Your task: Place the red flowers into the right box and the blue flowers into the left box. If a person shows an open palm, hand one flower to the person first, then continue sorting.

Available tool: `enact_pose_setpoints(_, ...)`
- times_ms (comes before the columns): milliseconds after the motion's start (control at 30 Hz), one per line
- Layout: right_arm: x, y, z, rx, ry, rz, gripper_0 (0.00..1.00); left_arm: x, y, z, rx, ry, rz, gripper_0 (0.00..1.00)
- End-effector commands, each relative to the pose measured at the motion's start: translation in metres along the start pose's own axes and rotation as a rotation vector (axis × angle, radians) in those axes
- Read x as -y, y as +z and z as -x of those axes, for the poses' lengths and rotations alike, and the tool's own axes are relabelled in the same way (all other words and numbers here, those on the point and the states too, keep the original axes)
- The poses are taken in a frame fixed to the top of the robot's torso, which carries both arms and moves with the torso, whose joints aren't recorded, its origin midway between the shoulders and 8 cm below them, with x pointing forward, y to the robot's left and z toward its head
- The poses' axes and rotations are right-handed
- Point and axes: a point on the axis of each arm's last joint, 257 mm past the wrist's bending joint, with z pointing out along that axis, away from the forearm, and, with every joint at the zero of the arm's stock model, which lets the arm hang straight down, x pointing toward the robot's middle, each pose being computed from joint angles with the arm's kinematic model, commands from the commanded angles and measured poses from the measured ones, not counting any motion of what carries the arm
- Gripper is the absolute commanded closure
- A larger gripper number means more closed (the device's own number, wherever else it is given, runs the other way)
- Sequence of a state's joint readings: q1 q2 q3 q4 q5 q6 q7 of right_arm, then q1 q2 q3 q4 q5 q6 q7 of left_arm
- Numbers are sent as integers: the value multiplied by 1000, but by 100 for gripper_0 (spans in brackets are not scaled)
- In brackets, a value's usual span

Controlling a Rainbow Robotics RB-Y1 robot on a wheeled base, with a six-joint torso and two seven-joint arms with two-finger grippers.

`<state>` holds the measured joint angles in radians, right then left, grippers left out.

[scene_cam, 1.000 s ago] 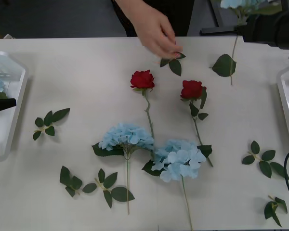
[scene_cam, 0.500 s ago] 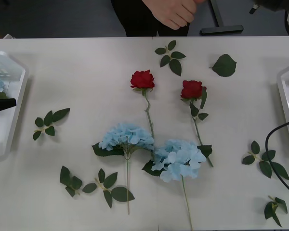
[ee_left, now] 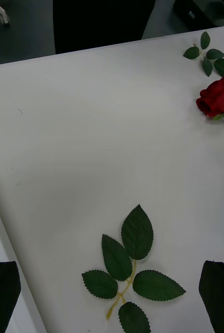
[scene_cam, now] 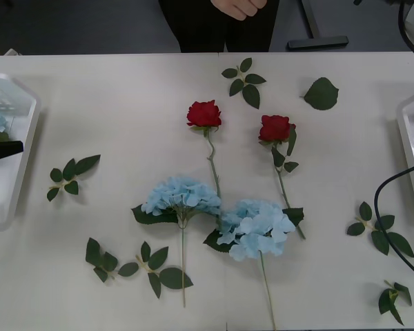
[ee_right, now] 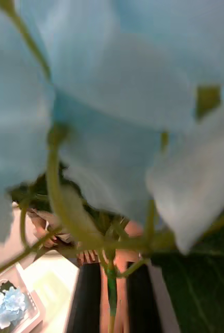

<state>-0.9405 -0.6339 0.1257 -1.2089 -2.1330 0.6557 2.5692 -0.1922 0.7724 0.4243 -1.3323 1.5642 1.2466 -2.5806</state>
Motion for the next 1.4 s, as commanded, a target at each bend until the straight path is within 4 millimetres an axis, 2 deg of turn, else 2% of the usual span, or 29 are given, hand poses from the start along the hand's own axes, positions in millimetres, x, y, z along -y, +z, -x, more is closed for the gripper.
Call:
enact_pose_setpoints(33, -26, 18, 29, 46, -32, 54, 31, -10, -14, 5, -23, 20, 26, 0)
enact_pose_setpoints(133, -29, 18, 27, 41, -34, 64, 23, -10, -14, 5, -23, 20, 26, 0)
enact_pose_setpoints(233, -31, 18, 26, 36, -31, 73, 19, -10, -14, 5, -23, 20, 26, 0)
enact_pose_setpoints(400, -36, 17, 20, 19, -32, 96, 17, -10, -14, 5, -23, 20, 26, 0)
enact_pose_setpoints(600, -38, 6, -1, -43, -28, 126, 17, -10, -14, 5, -23, 20, 26, 0)
enact_pose_setpoints(700, -36, -6, -33, -143, -28, 136, 17, -10, -14, 5, -23, 20, 26, 0)
enact_pose_setpoints(833, -32, -31, -99, -379, 22, 137, 17, -10, -14, 5, -23, 20, 26, 0)
enact_pose_setpoints(1033, -19, -73, -183, -698, 151, 41, 17, -10, -14, 5, -23, 20, 26, 0)
enact_pose_setpoints(1167, -14, -101, -219, -869, 237, -59, 17, -10, -14, 5, -23, 20, 26, 0)
enact_pose_setpoints(1200, -11, -113, -232, -937, 259, -107, 18, -10, -14, 5, -23, 20, 26, 0)
enact_pose_setpoints(1233, -9, -118, -236, -965, 256, -129, 18, -10, -14, 5, -23, 20, 26, 0)
enact_pose_setpoints(1400, 0, -173, -273, -1191, 251, -353, 17, -10, -14, 5, -23, 20, 26, 0)
